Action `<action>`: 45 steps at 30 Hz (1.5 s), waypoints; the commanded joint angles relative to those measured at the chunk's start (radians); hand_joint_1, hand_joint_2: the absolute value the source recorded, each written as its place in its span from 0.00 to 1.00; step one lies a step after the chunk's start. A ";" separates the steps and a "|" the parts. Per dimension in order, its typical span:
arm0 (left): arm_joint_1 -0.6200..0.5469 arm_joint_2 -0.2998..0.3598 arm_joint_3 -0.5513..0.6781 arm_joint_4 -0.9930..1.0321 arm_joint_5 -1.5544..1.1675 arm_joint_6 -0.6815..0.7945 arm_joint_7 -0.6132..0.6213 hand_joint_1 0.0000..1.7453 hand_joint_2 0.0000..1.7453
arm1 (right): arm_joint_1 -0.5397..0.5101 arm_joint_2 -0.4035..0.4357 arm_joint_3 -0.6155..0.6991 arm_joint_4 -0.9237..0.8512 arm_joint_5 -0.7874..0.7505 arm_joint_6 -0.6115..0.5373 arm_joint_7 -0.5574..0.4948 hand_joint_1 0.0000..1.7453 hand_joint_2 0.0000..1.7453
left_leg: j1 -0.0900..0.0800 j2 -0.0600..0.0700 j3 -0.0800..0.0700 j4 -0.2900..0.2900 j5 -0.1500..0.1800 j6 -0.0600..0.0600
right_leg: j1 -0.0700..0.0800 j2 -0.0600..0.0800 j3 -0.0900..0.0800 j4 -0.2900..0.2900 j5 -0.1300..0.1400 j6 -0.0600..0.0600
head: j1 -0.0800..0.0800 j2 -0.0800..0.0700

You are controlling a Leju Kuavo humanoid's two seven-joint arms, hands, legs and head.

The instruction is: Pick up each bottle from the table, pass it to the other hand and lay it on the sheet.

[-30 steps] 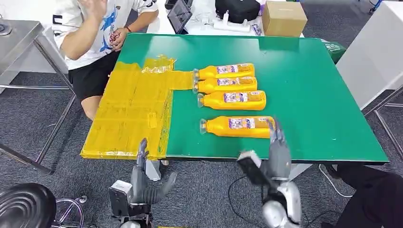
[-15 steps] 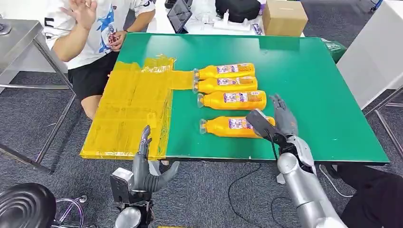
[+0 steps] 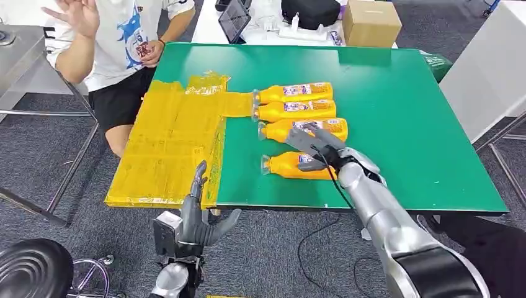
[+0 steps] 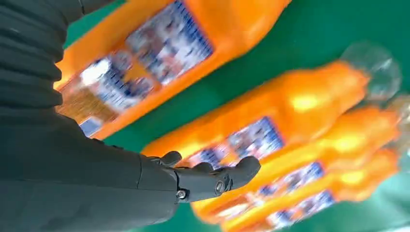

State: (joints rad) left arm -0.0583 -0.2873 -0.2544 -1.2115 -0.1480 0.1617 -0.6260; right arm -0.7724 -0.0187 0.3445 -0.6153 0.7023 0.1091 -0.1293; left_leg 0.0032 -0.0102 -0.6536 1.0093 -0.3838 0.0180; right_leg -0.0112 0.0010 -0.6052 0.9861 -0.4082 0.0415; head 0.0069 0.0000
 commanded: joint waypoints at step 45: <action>-0.055 0.009 -0.008 0.129 0.015 0.000 0.001 0.00 1.00 | -0.005 -0.187 0.341 0.113 -0.118 0.106 -0.025 0.00 1.00 | 0.000 0.000 0.004 0.000 -0.001 -0.001 | 0.000 -0.001 0.005 -0.002 -0.001 -0.001 | 0.000 0.000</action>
State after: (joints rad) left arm -0.0863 -0.2880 -0.2583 -1.1318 -0.1358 0.1621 -0.6317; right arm -0.7810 -0.1980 0.6439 -0.5226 0.5879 0.2102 -0.1606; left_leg 0.0028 -0.0105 -0.6526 1.0097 -0.3839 0.0183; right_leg -0.0116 0.0009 -0.6039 0.9855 -0.4080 0.0418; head 0.0065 0.0000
